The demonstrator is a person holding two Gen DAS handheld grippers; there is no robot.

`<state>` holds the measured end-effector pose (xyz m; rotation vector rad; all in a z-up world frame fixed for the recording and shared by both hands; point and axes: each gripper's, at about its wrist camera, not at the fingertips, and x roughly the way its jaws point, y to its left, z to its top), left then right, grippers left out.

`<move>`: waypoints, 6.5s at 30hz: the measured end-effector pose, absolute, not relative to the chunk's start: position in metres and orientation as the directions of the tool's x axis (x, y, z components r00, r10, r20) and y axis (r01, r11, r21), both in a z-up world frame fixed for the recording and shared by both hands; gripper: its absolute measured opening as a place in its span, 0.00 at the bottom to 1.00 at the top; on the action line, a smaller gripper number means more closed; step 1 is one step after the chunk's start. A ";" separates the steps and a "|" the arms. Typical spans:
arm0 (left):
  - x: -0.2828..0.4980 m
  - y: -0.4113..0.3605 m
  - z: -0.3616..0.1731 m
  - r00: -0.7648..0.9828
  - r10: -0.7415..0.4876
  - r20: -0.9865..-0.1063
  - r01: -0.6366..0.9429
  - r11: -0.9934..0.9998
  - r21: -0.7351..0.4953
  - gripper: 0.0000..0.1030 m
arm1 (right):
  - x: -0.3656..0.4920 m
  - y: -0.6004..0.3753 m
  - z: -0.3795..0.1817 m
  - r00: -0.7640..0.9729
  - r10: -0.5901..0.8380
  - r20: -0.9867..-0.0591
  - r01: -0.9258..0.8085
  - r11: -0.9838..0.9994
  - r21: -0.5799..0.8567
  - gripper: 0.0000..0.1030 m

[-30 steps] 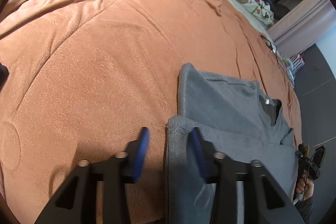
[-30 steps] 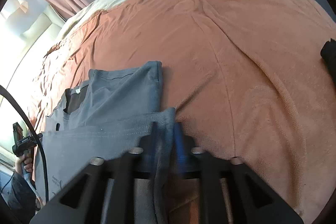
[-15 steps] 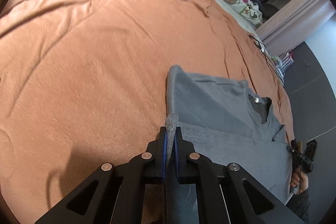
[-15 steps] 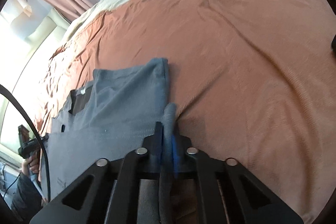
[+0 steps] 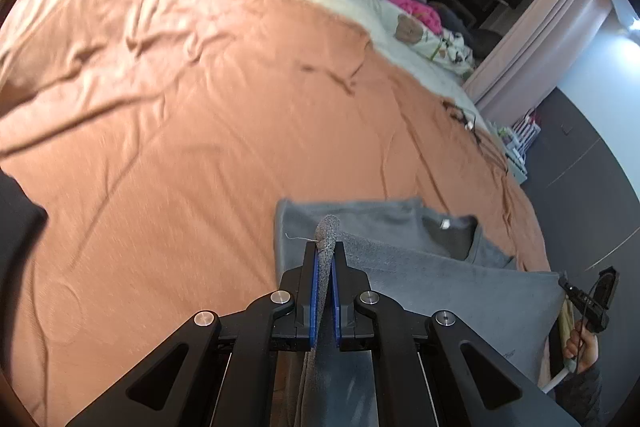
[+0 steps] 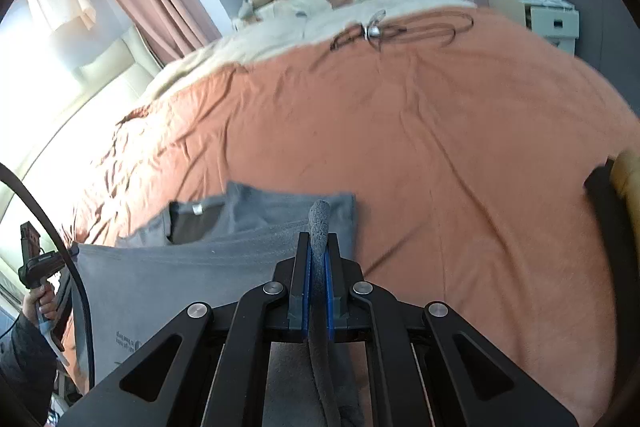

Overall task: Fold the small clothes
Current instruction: 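Fold the held edge over onto the rest of the shirt with both grippers, then open both grippers and lift them away from the folded shirt, then move both grippers to the edge of the folded grey shirt, then pinch the folded shirt edge with both grippers and tuck it flat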

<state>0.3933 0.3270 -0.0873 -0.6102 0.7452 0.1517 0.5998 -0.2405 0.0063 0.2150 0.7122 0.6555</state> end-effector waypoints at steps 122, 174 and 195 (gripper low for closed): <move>0.292 0.241 -0.072 0.740 0.041 -0.671 -0.433 0.793 -0.429 1.00 | 0.499 -0.267 -0.034 0.638 0.349 -0.686 -0.067 0.913 0.402 1.00; 0.245 0.226 -0.197 0.741 0.053 -0.669 -0.639 0.362 -0.678 0.23 | 0.454 -0.324 -0.160 0.599 0.663 -0.449 0.006 0.557 0.830 0.31; 0.229 0.231 -0.148 0.817 0.052 -0.574 -0.543 0.407 -0.735 0.04 | 0.440 -0.318 -0.123 0.632 0.666 -0.397 -0.108 0.582 0.806 0.00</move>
